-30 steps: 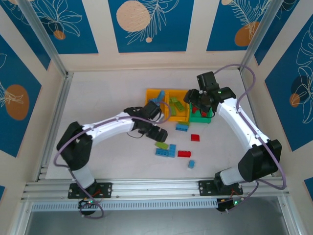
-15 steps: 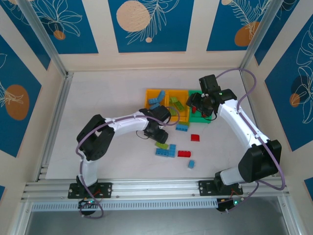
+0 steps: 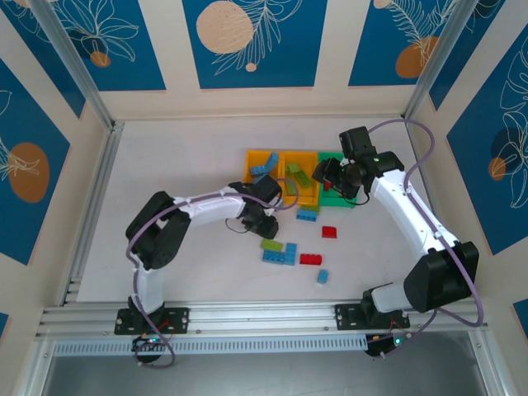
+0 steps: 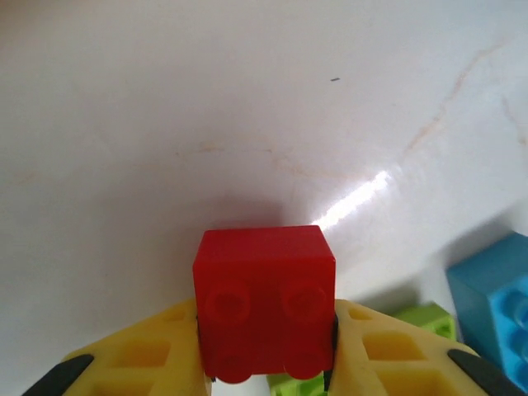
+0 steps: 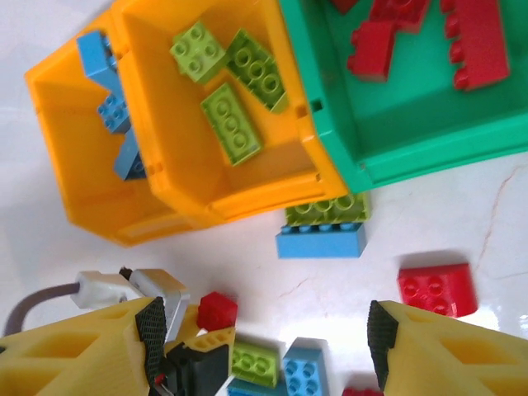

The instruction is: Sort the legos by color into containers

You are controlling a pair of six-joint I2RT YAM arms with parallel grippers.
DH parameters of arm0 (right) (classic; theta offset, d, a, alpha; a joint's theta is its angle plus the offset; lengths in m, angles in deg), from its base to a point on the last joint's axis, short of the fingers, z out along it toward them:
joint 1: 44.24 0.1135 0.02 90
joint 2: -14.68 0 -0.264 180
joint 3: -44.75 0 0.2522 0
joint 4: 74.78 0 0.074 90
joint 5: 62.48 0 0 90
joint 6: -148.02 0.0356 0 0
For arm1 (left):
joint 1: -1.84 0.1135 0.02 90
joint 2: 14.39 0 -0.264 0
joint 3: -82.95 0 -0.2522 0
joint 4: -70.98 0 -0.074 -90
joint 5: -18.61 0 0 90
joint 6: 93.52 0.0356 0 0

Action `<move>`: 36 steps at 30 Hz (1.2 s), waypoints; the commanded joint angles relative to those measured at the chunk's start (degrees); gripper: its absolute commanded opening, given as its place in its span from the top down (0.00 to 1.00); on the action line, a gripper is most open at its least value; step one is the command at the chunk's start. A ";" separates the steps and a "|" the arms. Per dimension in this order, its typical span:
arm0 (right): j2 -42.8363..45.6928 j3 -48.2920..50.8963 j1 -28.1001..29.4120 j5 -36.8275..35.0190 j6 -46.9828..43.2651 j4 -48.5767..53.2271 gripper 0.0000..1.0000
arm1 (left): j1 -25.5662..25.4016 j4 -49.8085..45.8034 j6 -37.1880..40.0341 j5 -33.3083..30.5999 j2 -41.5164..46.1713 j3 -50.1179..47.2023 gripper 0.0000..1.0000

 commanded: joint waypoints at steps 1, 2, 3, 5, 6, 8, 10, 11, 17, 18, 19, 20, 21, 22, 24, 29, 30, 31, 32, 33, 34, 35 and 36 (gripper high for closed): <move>2.04 -2.71 -1.81 12.79 -2.07 3.18 0.31 | 1.24 6.52 7.28 5.99 9.82 -1.00 0.68; 2.20 -2.99 -2.39 16.83 -3.16 3.55 0.32 | 1.48 8.12 9.74 5.74 12.24 -1.66 0.68; 2.45 -3.18 -2.74 20.33 -4.40 3.94 0.32 | 1.72 10.28 12.05 5.89 14.63 -2.57 0.68; 3.10 -3.53 -2.81 25.86 -7.08 4.61 0.32 | 2.48 15.15 16.42 7.57 18.59 -4.51 0.68; 3.68 -3.51 -2.65 29.10 -8.50 4.53 0.30 | 2.85 18.04 18.85 9.75 20.34 -5.73 0.68; 4.57 -3.26 -2.28 34.96 -10.42 3.59 0.26 | 2.99 23.16 25.03 15.51 23.09 -8.05 0.70; 5.31 -2.64 -2.05 40.61 -10.72 1.73 0.23 | 2.96 27.68 29.04 19.54 24.86 -9.88 0.70; 5.55 -1.93 -1.89 42.98 -10.25 0.63 0.23 | 3.00 29.10 29.79 20.21 25.25 -10.23 0.70; 5.28 -0.32 0.18 48.94 -9.98 -1.76 0.23 | 2.97 26.32 33.03 22.37 23.83 -7.01 0.70; 4.98 -0.30 1.03 48.86 -10.31 -1.63 0.24 | 3.00 26.92 32.70 22.42 23.80 -7.07 0.69; 4.56 -0.26 1.65 48.08 -10.51 -1.11 0.24 | 2.94 27.74 32.19 22.55 23.95 -7.15 0.69; 4.21 -0.15 2.05 46.57 -10.63 -0.62 0.24 | 3.02 28.92 31.67 22.62 24.20 -7.36 0.69; 3.96 0.11 2.44 45.22 -10.46 -0.44 0.25 | 2.98 29.74 31.09 22.73 24.41 -7.50 0.69; 3.81 0.44 2.73 44.47 -10.25 -0.63 0.26 | 2.97 30.20 30.82 22.82 24.58 -7.54 0.69; 3.43 0.97 3.59 42.43 -9.88 -1.20 0.27 | 2.98 30.79 30.33 22.95 24.87 -7.39 0.69; 1.95 0.35 5.40 39.55 -9.67 -1.50 0.33 | 2.92 30.88 30.09 23.14 25.31 -7.29 0.69; 1.52 -0.03 5.83 38.98 -9.94 -1.23 0.34 | 2.95 30.81 30.07 23.17 25.31 -7.13 0.69; 1.17 -0.27 6.20 38.24 -10.31 -0.65 0.34 | 2.94 30.79 30.14 23.16 25.38 -7.02 0.69; 0.89 -0.63 6.55 37.02 -10.69 0.14 0.37 | 2.94 30.52 30.19 23.06 25.40 -6.77 0.69; 0.75 -0.78 6.64 36.24 -10.81 0.68 0.42 | 2.91 30.21 30.36 23.02 25.40 -6.56 0.69; 0.75 -0.74 6.70 35.97 -10.75 0.72 0.47 | 2.93 30.10 30.37 23.01 25.40 -6.35 0.69; 0.88 -0.65 6.73 35.56 -10.49 0.44 0.55 | 2.93 30.02 30.39 23.10 25.40 -6.21 0.69; 0.90 -0.48 6.88 35.25 -9.93 -0.11 0.62 | 2.93 29.94 30.45 23.16 25.27 -6.04 0.69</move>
